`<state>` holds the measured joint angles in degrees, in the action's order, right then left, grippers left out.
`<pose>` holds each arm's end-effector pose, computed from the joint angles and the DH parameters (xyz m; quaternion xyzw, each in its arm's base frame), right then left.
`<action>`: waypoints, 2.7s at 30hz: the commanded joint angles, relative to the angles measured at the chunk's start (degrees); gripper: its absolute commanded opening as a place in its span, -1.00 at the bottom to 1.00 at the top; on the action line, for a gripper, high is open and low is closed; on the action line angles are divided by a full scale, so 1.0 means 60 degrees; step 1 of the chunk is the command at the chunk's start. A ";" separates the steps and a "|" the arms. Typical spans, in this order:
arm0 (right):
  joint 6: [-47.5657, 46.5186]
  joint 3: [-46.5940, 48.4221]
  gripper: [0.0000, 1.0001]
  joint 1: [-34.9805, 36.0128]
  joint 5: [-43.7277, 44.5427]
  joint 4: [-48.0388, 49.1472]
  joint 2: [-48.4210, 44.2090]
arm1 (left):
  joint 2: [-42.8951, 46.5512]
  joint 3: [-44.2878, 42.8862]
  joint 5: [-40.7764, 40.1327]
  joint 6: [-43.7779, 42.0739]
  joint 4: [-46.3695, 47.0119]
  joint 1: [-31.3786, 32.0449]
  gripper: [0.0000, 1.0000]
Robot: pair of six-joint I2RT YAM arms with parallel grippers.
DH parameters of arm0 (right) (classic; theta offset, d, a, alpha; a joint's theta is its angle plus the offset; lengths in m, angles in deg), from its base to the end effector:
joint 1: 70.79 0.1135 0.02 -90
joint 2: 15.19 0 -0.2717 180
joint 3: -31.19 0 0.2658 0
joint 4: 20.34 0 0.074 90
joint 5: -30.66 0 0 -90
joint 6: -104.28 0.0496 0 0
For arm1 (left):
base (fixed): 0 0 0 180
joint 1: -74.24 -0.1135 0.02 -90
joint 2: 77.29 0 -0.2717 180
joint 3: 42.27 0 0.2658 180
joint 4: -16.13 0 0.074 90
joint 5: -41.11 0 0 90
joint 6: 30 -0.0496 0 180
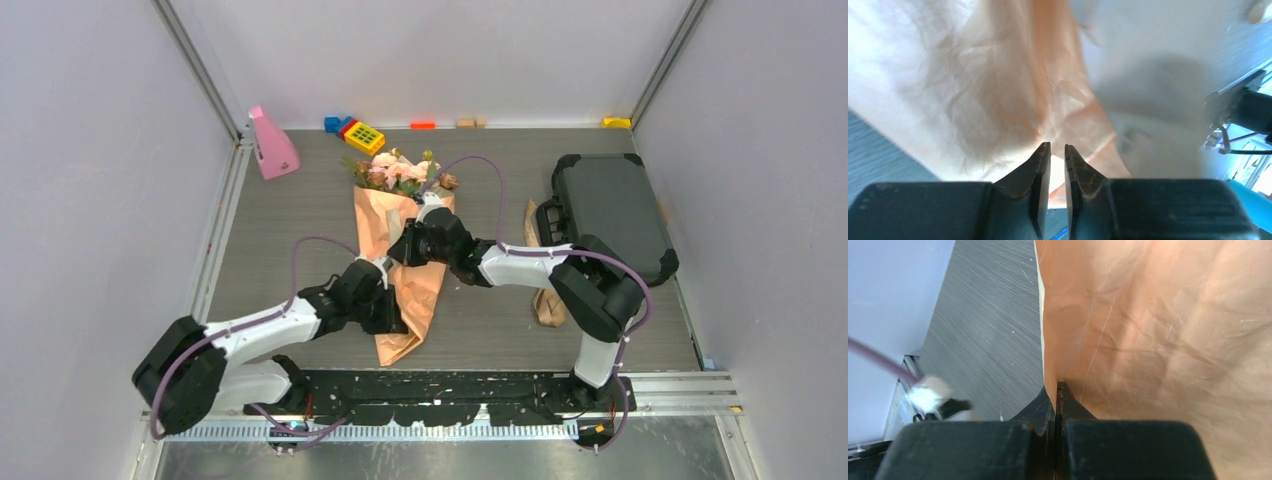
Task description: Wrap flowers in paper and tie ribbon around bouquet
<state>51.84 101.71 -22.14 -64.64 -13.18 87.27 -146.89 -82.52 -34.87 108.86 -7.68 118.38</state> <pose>0.2715 0.3155 0.1865 -0.1061 0.8351 0.3963 0.3664 0.1568 -0.1689 0.1401 -0.0002 0.9425 -0.3072 0.1319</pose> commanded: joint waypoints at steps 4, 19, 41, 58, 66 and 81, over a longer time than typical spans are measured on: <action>-0.0211 0.0311 -0.99 0.0065 0.0334 0.0154 0.0253 | 0.2493 0.0586 -0.0596 0.0170 -0.0991 0.0041 -0.43; 0.0607 0.0146 -0.99 0.0067 0.0728 0.0622 0.0492 | 0.1333 0.2012 0.0841 0.0672 0.3776 0.1121 -0.59; -0.1046 0.1278 -0.99 0.0492 0.0210 -0.0508 0.1198 | 0.4102 0.0178 -0.3255 0.1135 -0.3543 0.1927 -0.55; -0.1295 0.1285 -0.92 0.0492 0.0289 -0.0613 0.1782 | 0.2654 -0.2655 -0.3680 0.0038 -0.2219 -0.2433 0.68; -0.1187 0.1451 -0.90 0.0492 0.0465 -0.0588 0.2007 | -0.0299 -0.3716 -0.1267 0.0206 -0.0203 -0.3817 0.73; -0.1003 0.0875 -0.81 0.0492 0.0548 -0.0193 0.1507 | -0.2553 -0.4816 -0.2253 -0.0081 -0.1316 -0.4031 0.11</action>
<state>45.54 108.31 -19.37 -62.61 -17.29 98.70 -161.08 -108.90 -46.52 109.54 -14.33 94.79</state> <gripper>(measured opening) 0.091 0.597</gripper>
